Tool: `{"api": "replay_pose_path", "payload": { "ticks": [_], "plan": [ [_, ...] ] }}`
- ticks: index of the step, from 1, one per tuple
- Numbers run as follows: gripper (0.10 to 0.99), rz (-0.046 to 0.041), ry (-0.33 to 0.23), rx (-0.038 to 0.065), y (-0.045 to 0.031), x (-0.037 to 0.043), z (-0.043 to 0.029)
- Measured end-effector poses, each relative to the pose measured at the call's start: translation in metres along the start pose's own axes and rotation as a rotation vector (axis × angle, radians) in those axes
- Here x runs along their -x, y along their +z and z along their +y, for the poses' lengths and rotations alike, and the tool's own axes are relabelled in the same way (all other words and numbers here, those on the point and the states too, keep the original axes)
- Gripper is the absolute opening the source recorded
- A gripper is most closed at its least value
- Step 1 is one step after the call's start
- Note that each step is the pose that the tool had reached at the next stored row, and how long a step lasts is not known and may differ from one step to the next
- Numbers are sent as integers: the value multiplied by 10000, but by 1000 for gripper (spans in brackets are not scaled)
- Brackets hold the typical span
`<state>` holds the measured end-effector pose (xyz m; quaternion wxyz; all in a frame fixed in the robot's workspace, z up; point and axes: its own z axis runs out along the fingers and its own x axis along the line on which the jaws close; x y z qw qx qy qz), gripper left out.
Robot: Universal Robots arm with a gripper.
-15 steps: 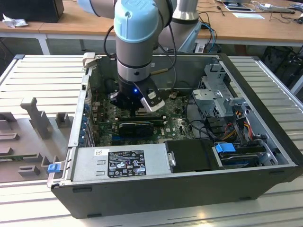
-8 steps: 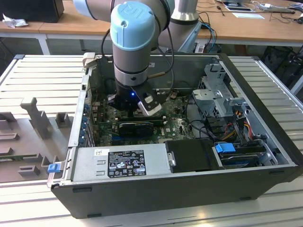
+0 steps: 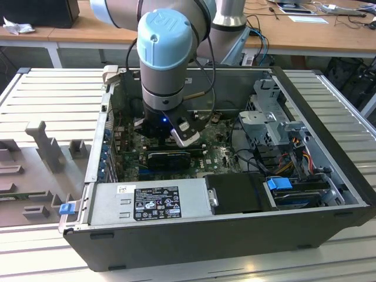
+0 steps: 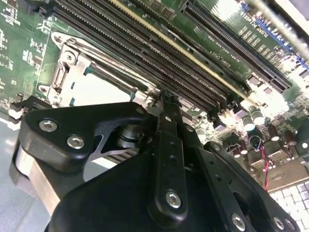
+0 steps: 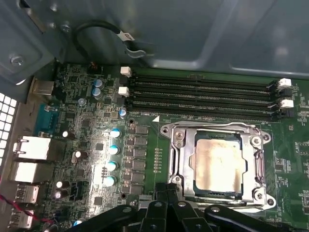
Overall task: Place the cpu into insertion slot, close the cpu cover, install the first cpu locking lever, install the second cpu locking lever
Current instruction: 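Install the second cpu locking lever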
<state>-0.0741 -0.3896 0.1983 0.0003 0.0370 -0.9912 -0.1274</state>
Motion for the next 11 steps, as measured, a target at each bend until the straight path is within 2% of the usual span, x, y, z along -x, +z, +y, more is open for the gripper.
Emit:
{"api": "replay_pose_path", "payload": {
  "ticks": [3, 7, 11],
  "plan": [
    [106, -2, 1, 3, -51, -1, 14],
    [106, -2, 2, 2, -161, 0, 43],
    [106, -3, 1, 3, -183, 0, 49]
  ]
}}
